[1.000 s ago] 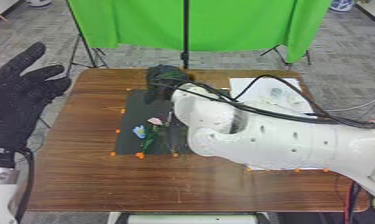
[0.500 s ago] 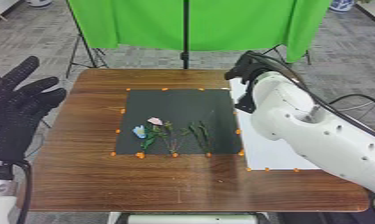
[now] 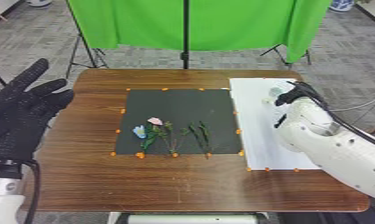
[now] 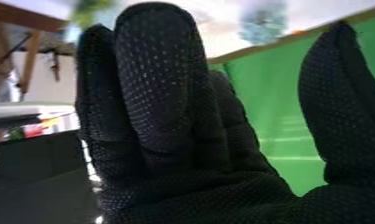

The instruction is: Arrange flowers

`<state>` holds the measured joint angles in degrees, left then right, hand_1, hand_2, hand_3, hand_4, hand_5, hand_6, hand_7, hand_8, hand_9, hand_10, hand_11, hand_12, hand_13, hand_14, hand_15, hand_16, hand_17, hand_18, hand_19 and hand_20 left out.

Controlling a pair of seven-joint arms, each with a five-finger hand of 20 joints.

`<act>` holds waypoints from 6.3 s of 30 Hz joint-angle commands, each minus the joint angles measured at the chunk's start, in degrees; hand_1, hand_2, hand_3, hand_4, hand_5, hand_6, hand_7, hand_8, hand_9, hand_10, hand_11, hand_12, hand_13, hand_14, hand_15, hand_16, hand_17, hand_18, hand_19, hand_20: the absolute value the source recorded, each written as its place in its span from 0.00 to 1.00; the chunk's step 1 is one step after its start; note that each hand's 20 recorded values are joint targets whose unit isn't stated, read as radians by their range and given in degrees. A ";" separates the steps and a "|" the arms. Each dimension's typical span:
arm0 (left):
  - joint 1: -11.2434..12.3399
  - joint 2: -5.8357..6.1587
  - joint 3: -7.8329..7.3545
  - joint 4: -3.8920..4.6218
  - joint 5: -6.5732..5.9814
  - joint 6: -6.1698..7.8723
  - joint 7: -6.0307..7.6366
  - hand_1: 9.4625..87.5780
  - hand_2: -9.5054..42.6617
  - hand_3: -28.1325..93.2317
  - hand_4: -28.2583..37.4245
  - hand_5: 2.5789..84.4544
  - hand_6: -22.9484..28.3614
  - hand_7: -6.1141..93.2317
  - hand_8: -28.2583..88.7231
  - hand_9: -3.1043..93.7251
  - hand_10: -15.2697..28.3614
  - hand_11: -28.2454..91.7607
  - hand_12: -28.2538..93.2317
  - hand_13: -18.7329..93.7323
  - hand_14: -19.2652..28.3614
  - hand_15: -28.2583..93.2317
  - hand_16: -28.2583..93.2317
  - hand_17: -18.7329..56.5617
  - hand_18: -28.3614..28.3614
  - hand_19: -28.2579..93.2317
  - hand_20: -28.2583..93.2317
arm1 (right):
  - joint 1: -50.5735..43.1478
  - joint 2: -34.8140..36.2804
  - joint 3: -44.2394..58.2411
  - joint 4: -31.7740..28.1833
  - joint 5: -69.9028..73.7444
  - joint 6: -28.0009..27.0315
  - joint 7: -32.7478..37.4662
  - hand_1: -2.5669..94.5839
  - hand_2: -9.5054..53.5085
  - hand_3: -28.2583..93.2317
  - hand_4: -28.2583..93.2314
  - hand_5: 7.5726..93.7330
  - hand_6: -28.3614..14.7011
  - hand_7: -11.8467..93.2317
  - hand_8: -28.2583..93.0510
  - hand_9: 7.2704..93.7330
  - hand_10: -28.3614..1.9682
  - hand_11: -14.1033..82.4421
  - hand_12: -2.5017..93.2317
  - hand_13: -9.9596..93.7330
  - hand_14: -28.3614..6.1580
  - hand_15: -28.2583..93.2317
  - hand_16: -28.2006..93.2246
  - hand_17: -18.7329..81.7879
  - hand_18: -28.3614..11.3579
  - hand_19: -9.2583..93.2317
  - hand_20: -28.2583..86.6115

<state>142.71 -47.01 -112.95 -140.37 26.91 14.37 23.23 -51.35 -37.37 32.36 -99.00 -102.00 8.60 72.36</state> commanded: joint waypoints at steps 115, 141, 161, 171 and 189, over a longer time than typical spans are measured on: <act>-11.07 3.27 2.74 3.72 1.04 -4.97 -3.68 0.17 0.31 0.88 0.08 0.36 0.60 0.23 0.15 0.38 0.84 0.50 0.34 0.41 1.00 0.74 0.14 0.18 0.97 0.74 0.46 | 22.86 -30.83 -41.44 3.17 -7.77 7.13 -16.80 0.57 0.00 0.81 0.00 0.80 0.66 0.28 0.24 0.99 0.69 0.27 0.33 0.93 0.71 0.63 0.40 0.60 0.28 1.00 0.20; -8.46 0.95 0.77 2.62 1.56 -4.66 -5.99 0.18 0.30 0.88 0.09 0.37 0.60 0.23 0.15 0.38 0.84 0.50 0.34 0.41 1.00 0.74 0.14 0.18 0.97 0.74 0.46 | 22.46 -29.41 -40.11 0.92 -10.00 7.44 -16.27 0.50 0.00 0.83 0.00 0.72 0.66 0.27 0.14 0.95 0.67 0.34 0.29 0.92 0.69 0.65 0.39 0.60 0.26 1.00 0.21; 5.67 -4.15 -5.73 -0.16 0.13 -1.06 -0.98 0.17 0.31 0.87 0.08 0.37 0.60 0.23 0.15 0.38 0.84 0.50 0.34 0.41 1.00 0.74 0.14 0.18 0.97 0.74 0.46 | 27.01 -12.71 -30.50 -0.88 -0.39 3.75 -15.57 0.41 0.00 0.85 0.01 0.57 0.58 0.24 0.14 0.78 0.45 0.39 0.19 0.83 0.58 0.68 0.37 0.57 0.21 0.97 0.18; 6.32 -3.77 -3.90 -0.31 -0.38 -0.53 0.07 0.17 0.31 0.88 0.08 0.37 0.60 0.23 0.15 0.38 0.84 0.50 0.34 0.41 1.00 0.74 0.14 0.18 0.96 0.74 0.46 | 23.95 -1.77 -27.60 3.73 2.08 3.74 -13.08 0.38 0.00 0.85 0.02 0.48 0.54 0.22 0.15 0.62 0.30 0.33 0.17 0.75 0.49 0.71 0.34 0.56 0.19 0.96 0.17; 4.58 -2.98 -2.00 -0.09 -0.59 -0.34 0.07 0.17 0.31 0.88 0.08 0.37 0.60 0.23 0.15 0.38 0.84 0.50 0.34 0.40 1.00 0.74 0.14 0.18 0.96 0.74 0.46 | 21.04 1.65 -25.80 9.22 4.87 -1.15 -16.18 0.39 0.00 0.86 0.01 0.43 0.62 0.23 0.15 0.72 0.42 0.46 0.19 0.79 0.59 0.79 0.36 0.58 0.21 1.00 0.22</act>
<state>146.57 -49.68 -115.33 -140.57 26.68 13.56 23.10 -27.70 -34.04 4.72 -90.99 -96.26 7.79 58.15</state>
